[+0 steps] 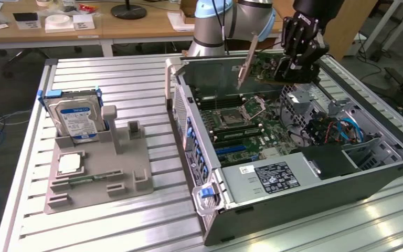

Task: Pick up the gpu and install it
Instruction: 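Insert the gpu into the slot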

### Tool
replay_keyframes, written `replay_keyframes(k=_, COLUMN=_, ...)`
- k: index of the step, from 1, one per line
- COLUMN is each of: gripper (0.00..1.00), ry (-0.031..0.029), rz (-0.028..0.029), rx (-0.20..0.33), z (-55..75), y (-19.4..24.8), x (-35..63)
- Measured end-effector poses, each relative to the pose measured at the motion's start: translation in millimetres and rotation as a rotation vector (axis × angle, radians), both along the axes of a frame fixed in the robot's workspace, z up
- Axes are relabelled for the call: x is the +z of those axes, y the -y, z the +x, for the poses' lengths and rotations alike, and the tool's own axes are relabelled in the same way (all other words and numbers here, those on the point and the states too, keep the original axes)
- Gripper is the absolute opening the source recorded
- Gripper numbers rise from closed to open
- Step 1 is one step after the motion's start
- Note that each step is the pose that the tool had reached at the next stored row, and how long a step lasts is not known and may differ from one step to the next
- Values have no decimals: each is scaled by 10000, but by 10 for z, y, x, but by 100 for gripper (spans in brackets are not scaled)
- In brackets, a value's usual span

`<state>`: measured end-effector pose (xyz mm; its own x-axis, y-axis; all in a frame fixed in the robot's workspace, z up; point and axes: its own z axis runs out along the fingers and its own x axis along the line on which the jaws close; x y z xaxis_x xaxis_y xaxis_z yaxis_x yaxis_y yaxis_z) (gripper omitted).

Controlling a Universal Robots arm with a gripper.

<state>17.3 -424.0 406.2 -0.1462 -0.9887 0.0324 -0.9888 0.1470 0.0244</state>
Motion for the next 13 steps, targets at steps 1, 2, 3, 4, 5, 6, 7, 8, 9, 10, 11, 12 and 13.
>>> replay_keyframes(k=1, gripper=28, ry=0, rz=0, rx=67, z=2, y=0, x=0)
replay_keyframes(k=2, gripper=28, ry=0, rz=0, rx=134, z=2, y=0, x=-1)
replay_keyframes(k=3, gripper=28, ry=0, rz=0, rx=202, z=4, y=0, x=-1)
replay_keyframes(k=4, gripper=28, ry=-1, rz=0, rx=270, z=6, y=0, x=-2)
replay_keyframes(k=5, gripper=28, ry=-1, rz=0, rx=343, z=7, y=0, x=-2)
replay_keyframes(k=6, gripper=28, ry=-1, rz=0, rx=407, z=8, y=0, x=-3)
replay_keyframes(k=7, gripper=28, ry=0, rz=1, rx=475, z=10, y=0, x=-3)
replay_keyframes(k=8, gripper=28, ry=0, rz=0, rx=544, z=11, y=0, x=-3)
replay_keyframes(k=9, gripper=28, ry=0, rz=0, rx=612, z=12, y=0, x=-4)
replay_keyframes(k=10, gripper=28, ry=0, rz=0, rx=680, z=13, y=0, x=-4)
replay_keyframes(k=11, gripper=28, ry=-1, rz=0, rx=712, z=13, y=0, x=-4)
replay_keyframes(k=12, gripper=28, ry=-1, rz=1, rx=713, z=13, y=0, x=-4)
replay_keyframes(k=13, gripper=28, ry=0, rz=0, rx=714, z=13, y=0, x=-4)
